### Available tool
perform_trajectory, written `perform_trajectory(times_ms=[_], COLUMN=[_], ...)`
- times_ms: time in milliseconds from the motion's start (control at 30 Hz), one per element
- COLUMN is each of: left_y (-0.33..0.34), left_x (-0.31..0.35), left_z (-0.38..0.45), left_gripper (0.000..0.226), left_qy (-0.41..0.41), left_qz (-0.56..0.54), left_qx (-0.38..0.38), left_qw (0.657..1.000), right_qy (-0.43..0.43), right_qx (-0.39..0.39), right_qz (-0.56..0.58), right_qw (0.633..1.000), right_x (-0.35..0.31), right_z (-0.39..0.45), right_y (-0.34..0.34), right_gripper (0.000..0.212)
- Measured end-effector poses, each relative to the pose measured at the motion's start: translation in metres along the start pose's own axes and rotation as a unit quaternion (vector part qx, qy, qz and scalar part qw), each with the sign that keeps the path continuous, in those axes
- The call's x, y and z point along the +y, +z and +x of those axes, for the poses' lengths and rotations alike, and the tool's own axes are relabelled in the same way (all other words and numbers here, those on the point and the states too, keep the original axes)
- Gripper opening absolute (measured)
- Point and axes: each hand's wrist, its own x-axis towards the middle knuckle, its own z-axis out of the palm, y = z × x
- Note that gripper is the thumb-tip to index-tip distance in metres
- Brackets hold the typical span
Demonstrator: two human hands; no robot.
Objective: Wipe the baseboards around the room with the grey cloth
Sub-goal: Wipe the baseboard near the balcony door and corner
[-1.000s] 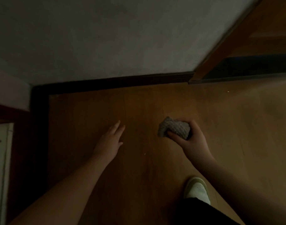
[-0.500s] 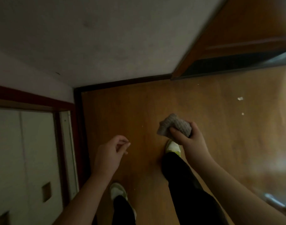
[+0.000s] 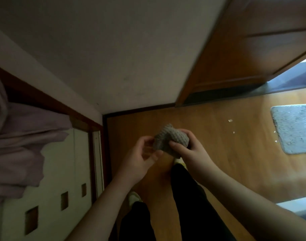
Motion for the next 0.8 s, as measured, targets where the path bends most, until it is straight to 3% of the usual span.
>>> perform_trajectory(times_ms=[167, 267, 333, 467, 533, 800], left_y=[0.008, 0.016, 0.020, 0.035, 0.050, 0.143], left_x=[0.042, 0.054, 0.060, 0.073, 0.081, 0.123], left_z=[-0.043, -0.070, -0.085, -0.100, -0.104, -0.095], left_gripper=[0.049, 0.044, 0.042, 0.028, 0.029, 0.037], left_qy=[0.025, 0.039, 0.043, 0.059, 0.069, 0.086], left_qz=[-0.076, -0.101, -0.111, -0.101, -0.085, -0.055], left_qx=[-0.017, -0.054, -0.073, -0.084, -0.085, -0.134], left_qw=[0.997, 0.993, 0.990, 0.990, 0.990, 0.986], right_qy=[-0.026, -0.025, -0.033, -0.027, -0.036, -0.122], right_qx=[0.017, 0.026, 0.016, -0.061, -0.095, -0.058], right_qz=[0.092, 0.140, 0.130, 0.084, 0.054, 0.036], right_qw=[0.995, 0.989, 0.991, 0.994, 0.993, 0.990], right_x=[-0.013, -0.012, -0.014, -0.022, -0.023, -0.031], right_z=[-0.073, -0.109, -0.126, -0.150, -0.158, -0.189], right_y=[0.009, 0.007, 0.000, -0.027, -0.044, -0.135], right_gripper=[0.065, 0.052, 0.050, 0.074, 0.072, 0.058])
